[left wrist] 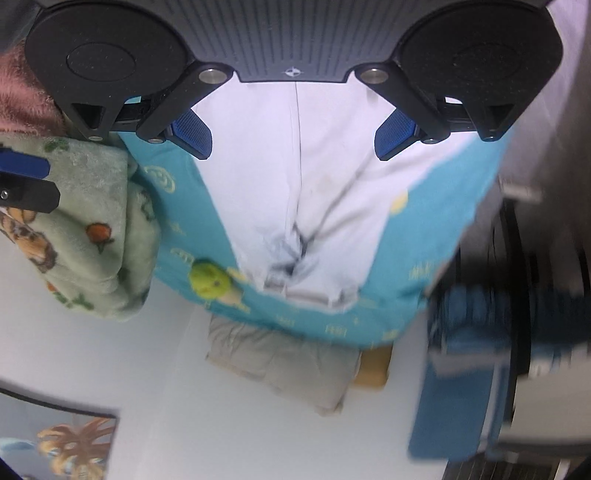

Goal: Fold clothes

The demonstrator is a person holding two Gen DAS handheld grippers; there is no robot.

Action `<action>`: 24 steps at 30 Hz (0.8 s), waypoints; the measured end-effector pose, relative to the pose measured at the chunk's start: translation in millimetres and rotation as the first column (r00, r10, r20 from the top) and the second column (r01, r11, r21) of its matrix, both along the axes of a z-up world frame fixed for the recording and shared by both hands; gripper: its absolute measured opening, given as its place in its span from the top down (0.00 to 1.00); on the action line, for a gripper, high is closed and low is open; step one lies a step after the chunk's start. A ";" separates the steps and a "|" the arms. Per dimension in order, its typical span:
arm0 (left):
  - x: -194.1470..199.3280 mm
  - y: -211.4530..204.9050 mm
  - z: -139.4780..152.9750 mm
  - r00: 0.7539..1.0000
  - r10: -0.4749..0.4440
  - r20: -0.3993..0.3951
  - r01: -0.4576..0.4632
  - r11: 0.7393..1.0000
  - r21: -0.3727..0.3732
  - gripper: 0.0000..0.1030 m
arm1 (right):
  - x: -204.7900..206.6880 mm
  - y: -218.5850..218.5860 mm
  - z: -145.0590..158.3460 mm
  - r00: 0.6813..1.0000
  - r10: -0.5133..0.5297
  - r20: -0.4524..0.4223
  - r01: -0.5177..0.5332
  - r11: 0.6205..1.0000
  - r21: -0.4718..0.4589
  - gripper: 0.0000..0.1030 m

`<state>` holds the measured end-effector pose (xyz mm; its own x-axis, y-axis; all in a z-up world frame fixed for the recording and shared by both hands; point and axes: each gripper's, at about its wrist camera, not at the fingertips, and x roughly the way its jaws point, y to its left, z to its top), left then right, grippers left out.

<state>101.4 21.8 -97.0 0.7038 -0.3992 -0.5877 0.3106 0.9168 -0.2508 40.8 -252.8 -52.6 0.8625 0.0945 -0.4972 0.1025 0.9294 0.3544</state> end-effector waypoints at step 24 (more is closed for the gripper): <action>78.8 198.6 -49.4 0.895 -0.061 -0.441 0.070 0.998 0.005 0.23 | 31.9 -9.4 -41.9 0.982 0.019 -0.187 0.010 0.988 0.154 0.13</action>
